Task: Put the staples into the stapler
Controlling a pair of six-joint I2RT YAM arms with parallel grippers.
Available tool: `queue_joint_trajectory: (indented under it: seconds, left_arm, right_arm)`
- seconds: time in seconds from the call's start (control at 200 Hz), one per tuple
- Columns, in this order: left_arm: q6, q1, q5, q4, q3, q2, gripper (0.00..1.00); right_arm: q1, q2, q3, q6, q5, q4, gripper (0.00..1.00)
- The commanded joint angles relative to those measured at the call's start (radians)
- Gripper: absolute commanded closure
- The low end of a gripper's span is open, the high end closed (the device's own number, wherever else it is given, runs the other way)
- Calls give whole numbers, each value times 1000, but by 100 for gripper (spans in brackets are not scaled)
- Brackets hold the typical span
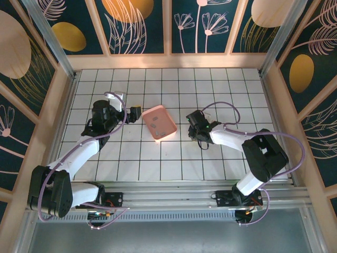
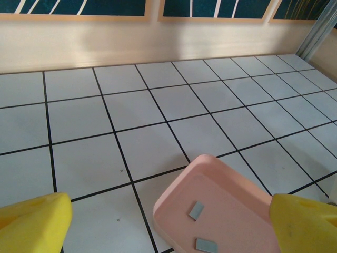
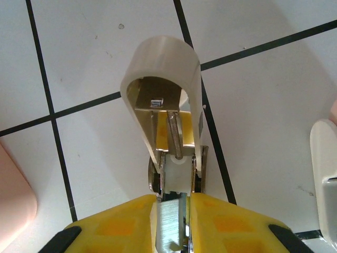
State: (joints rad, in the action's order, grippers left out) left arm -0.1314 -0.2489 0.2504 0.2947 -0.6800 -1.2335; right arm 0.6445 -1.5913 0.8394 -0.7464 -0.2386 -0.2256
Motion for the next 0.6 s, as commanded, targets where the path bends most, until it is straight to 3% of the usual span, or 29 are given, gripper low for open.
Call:
queue_joint_trajectory:
  seconds: [0.0, 0.596]
  left_arm:
    - [12, -3, -2, 18, -3, -5, 4]
    - [10, -4, 4, 20, -3, -6, 4]
  right_arm:
    - [11, 2, -5, -16, -30, -23, 75]
    - [7, 58, 56, 0, -19, -87, 74]
